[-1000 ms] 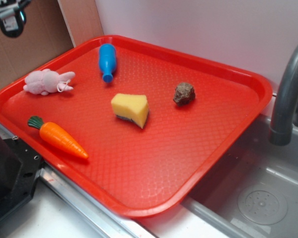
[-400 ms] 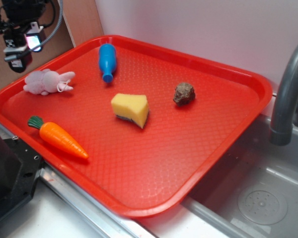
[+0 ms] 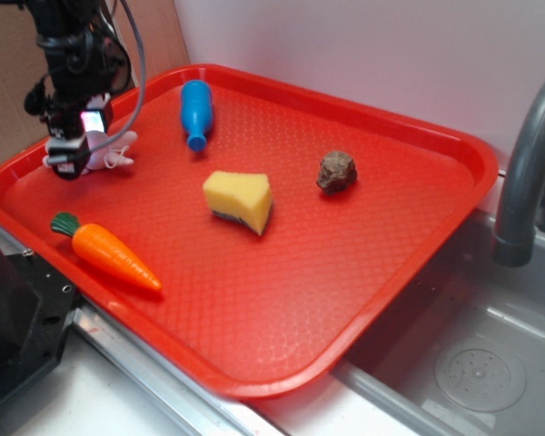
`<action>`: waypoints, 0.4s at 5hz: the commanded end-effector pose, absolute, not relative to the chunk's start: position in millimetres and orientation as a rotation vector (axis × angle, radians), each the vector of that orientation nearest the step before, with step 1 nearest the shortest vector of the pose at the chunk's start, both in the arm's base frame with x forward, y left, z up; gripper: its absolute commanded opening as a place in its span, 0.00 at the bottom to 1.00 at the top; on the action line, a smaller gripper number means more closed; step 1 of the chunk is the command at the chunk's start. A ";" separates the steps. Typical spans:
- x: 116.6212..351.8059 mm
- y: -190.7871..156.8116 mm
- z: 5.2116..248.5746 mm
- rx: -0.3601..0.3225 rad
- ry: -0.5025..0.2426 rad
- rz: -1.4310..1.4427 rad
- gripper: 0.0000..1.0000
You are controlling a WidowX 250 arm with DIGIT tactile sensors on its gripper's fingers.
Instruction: Grab the pink bunny.
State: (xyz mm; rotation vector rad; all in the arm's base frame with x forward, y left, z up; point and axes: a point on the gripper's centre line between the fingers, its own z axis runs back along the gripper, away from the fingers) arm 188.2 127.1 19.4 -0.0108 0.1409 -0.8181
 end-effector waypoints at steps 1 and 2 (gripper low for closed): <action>198.0 116.0 26.2 0.034 0.139 -0.785 0.00; 204.0 92.8 69.0 0.107 0.088 -0.742 0.00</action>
